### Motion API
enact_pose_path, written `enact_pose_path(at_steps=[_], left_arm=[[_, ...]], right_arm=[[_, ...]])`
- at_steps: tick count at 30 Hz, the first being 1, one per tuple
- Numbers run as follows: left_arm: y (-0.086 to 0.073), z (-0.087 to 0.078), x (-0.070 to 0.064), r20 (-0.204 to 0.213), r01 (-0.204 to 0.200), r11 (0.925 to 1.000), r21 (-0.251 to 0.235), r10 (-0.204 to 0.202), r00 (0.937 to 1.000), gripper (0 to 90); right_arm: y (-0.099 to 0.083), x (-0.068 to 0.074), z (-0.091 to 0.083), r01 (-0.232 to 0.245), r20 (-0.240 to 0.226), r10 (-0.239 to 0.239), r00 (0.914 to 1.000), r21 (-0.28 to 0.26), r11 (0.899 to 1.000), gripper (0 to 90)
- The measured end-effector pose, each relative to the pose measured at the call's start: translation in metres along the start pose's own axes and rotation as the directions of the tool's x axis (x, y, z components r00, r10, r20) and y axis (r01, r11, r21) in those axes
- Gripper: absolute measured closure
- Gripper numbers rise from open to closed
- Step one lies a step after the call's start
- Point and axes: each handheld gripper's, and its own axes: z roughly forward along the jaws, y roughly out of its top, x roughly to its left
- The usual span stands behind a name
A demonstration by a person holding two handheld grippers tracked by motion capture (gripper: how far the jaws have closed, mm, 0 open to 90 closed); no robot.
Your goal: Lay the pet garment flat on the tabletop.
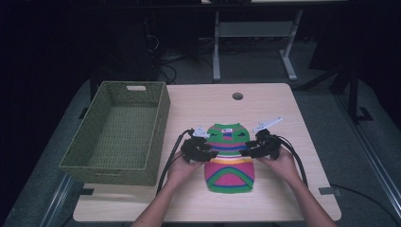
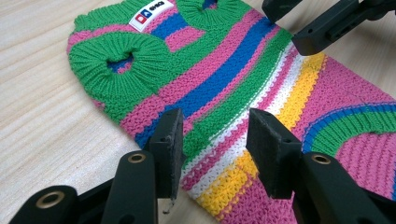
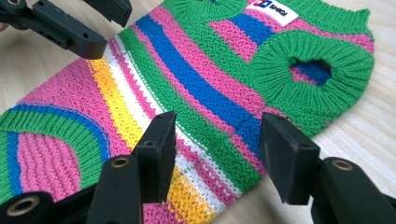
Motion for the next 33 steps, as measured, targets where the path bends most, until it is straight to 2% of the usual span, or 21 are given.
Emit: enact_pose_path(at_steps=[14, 22, 27, 28, 33], left_arm=[[-0.001, -0.01, 0.001, 0.015, 0.014, 0.9995, -0.028, -0.013, 0.9998, 48.4], [0.001, -0.013, -0.001, 0.01, 0.017, 0.9992, -0.038, -0.016, 0.9998, 41.0], [0.001, -0.016, -0.003, 0.008, 0.023, 0.9985, -0.05, -0.023, 0.9997, 38.0], [0.001, -0.017, -0.004, 0.008, 0.016, 0.9987, -0.049, -0.016, 0.9998, 37.0], [0.001, -0.022, -0.007, 0.017, 0.024, 0.9975, -0.066, -0.023, 0.9996, 36.3]], right_arm=[[0.0, 0.0, -0.006, -0.006, 0.004, 0.006, 1.0, -0.007, 1.0, 40.5], [-0.001, -0.001, -0.012, -0.014, 0.009, 0.014, 0.9999, -0.014, 1.0, 37.1], [-0.001, -0.002, -0.016, -0.015, 0.009, 0.016, 0.9998, -0.013, 1.0, 35.9], [-0.002, -0.003, -0.016, -0.003, 0.009, 0.004, 1.0, -0.016, 1.0, 35.6], [-0.003, -0.001, -0.021, -0.012, 0.008, 0.012, 0.9999, -0.008, 1.0, 34.8]])
